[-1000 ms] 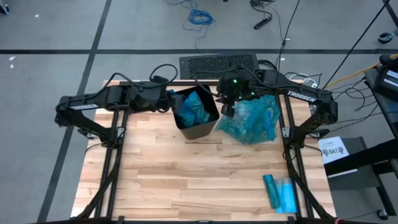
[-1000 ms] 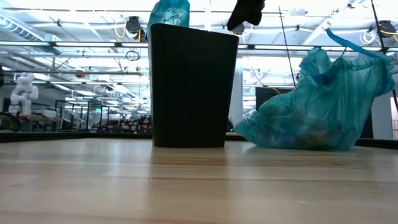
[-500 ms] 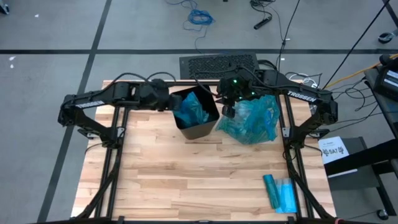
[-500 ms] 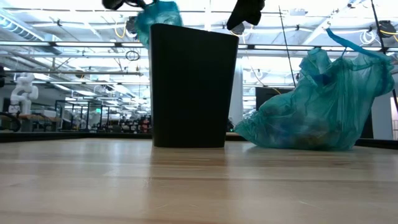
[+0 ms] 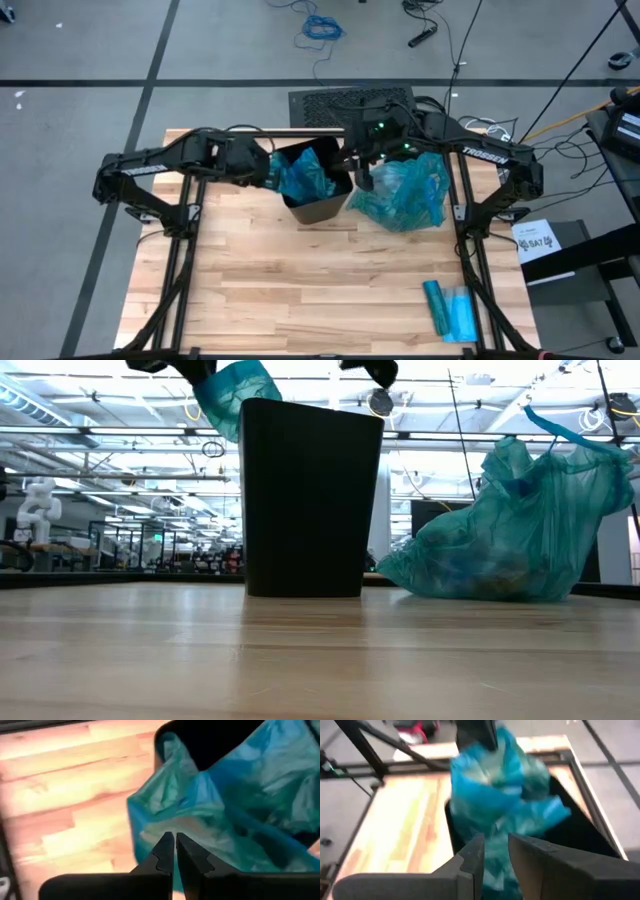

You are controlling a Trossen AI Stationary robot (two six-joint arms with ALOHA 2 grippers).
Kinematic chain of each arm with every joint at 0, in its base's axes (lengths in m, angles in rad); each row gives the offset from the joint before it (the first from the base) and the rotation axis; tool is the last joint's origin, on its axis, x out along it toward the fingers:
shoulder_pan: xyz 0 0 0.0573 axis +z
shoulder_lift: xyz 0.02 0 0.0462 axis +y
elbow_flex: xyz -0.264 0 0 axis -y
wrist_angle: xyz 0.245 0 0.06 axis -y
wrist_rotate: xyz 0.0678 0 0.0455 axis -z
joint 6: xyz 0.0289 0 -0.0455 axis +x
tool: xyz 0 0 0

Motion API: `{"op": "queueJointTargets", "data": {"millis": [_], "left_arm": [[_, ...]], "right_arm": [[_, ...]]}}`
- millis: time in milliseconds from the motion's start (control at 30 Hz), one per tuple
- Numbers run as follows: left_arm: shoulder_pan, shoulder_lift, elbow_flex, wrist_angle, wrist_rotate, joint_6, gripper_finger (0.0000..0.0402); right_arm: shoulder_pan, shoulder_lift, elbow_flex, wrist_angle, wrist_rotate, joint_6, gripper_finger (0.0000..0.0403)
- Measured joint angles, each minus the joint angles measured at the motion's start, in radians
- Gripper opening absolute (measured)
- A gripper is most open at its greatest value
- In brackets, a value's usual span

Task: Place trash/remove bag and relplace
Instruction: Insert the new trash bag into the trash bin

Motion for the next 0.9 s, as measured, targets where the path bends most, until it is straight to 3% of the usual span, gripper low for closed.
{"op": "queueJointTargets", "data": {"millis": [233, 533, 800, 900], "left_arm": [[0.0, 0.0, 0.0, -0.028, -0.067, 0.08, 0.0018], [0.0, 0.0, 0.0, -0.125, -0.094, 0.118, 0.0018], [-0.001, 0.0, 0.0, -0.123, -0.096, 0.213, 0.0018], [0.0, 0.0, 0.0, -0.122, -0.095, 0.257, 0.0018]], "right_arm": [[-0.001, 0.027, 0.0, 0.109, 0.006, 0.079, 0.0091], [0.001, 0.165, 0.0, 0.182, 0.016, 0.148, 0.0162], [0.003, 0.166, 0.0, 0.246, 0.245, 0.154, 0.0199], [-0.005, 0.166, 0.0, 0.241, 0.274, 0.22, 0.0204]]}}
